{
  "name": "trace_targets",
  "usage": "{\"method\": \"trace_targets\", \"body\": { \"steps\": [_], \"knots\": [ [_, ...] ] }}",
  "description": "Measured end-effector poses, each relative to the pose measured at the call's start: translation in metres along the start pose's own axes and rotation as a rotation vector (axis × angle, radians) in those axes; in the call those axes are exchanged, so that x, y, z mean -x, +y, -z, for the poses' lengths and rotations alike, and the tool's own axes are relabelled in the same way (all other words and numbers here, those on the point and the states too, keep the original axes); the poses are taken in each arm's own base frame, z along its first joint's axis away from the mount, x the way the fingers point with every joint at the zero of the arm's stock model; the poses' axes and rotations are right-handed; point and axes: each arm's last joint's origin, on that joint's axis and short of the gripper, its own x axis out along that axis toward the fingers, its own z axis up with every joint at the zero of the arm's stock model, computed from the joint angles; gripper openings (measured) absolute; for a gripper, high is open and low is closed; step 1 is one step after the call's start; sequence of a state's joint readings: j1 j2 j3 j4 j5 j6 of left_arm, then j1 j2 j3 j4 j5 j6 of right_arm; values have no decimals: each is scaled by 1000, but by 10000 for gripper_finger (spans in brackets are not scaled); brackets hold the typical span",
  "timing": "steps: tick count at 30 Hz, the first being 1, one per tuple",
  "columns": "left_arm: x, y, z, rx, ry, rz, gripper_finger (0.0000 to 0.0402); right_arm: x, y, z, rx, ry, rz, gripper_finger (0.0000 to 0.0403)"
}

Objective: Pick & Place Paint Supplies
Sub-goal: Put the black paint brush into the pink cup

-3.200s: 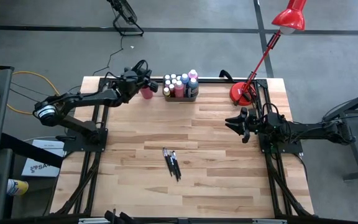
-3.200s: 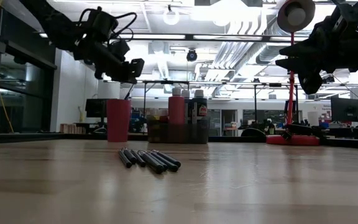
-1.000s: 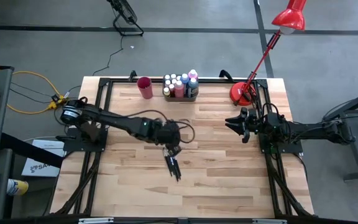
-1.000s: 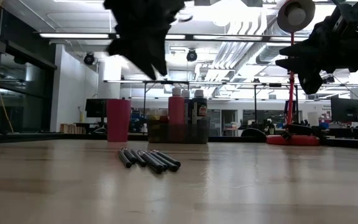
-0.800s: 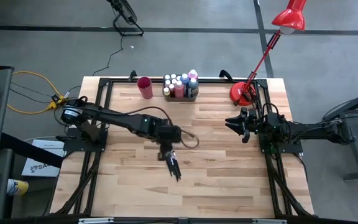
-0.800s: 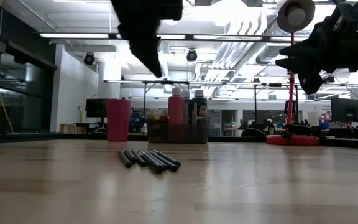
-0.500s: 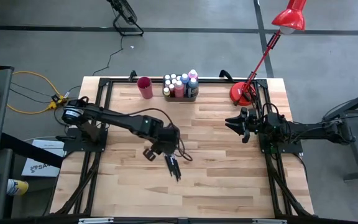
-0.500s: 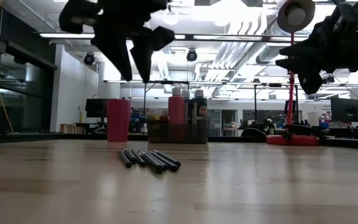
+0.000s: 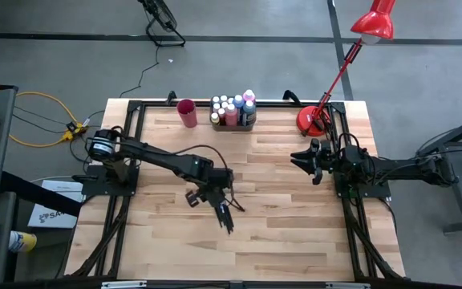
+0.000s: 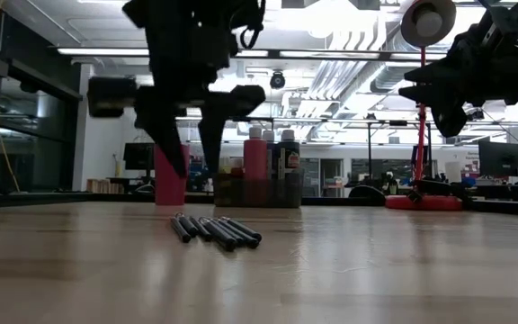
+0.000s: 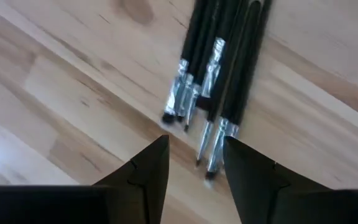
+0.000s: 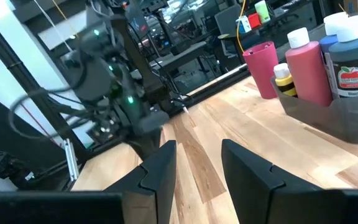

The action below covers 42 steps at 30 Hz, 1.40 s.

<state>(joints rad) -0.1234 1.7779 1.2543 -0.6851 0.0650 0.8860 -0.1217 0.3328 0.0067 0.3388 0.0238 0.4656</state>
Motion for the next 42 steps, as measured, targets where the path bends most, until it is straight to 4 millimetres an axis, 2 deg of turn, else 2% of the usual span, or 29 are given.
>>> {"method": "trace_targets", "body": {
  "steps": [4,19,42],
  "knots": [
    [-10,-8,7,-5,14,24,147,0,0,0,0,2,0,122],
    [-24,-24,21,-133,55,86,147,0,0,0,0,2,0,122],
    [-34,-20,26,-139,85,63,147,0,0,0,0,2,1,122]
  ]
}}
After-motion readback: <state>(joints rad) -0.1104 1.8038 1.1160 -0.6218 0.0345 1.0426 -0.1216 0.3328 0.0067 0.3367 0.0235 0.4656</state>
